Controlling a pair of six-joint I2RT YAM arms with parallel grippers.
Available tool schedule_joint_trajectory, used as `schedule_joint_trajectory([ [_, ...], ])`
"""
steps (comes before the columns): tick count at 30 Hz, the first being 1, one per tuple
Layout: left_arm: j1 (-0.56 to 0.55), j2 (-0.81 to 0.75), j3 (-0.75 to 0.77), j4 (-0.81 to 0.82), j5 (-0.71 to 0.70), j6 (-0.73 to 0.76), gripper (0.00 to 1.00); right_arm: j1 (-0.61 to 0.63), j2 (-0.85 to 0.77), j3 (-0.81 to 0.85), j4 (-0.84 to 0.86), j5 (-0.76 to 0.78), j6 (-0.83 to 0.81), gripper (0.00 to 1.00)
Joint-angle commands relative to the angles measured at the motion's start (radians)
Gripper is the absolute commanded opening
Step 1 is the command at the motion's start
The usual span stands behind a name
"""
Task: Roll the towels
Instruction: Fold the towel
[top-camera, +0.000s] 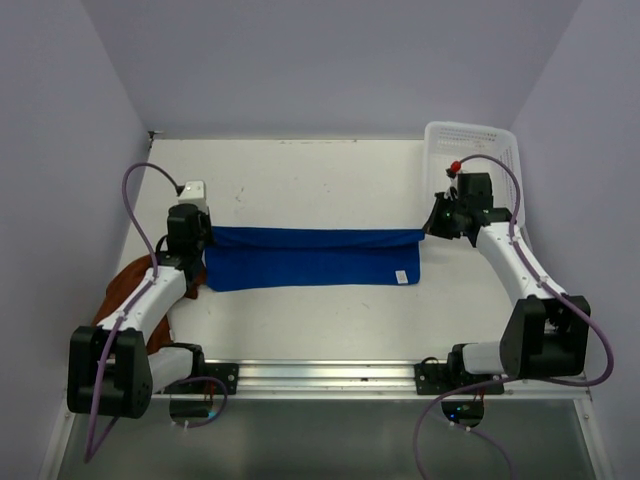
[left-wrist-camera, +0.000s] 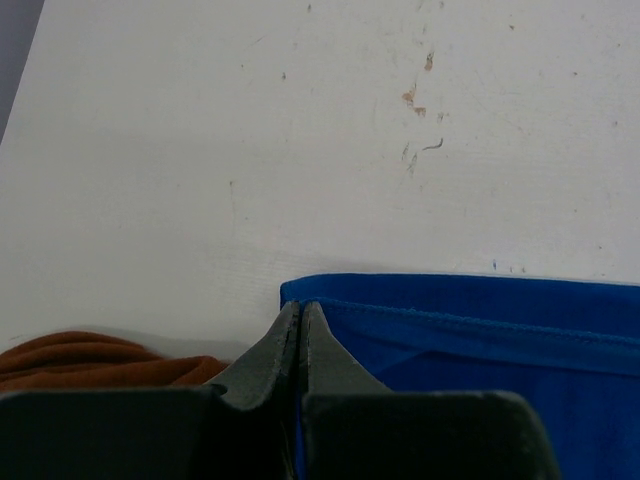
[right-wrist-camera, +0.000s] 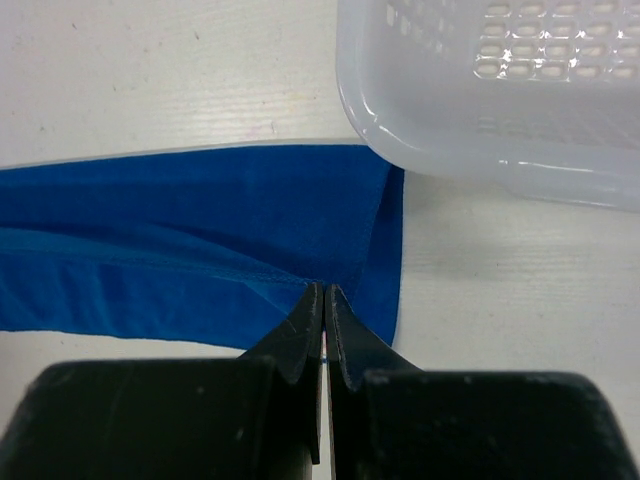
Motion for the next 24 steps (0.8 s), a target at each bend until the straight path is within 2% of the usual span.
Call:
schedule_joint_trajectory([
  [1,0.009,-0.032,-0.016,-0.021,-0.019,-0.024,0.0,-0.009,-0.049,-0.035,0.014,0.031,0.011,0.0],
  [13,0.009,-0.063,-0.033,-0.067,-0.038,-0.035,0.0,-0.009,-0.074,-0.089,0.007,0.078,0.019,0.0],
  [24,0.003,-0.071,-0.052,-0.136,0.029,-0.039,0.0,-0.009,-0.1,-0.19,0.05,0.084,0.036,0.0],
])
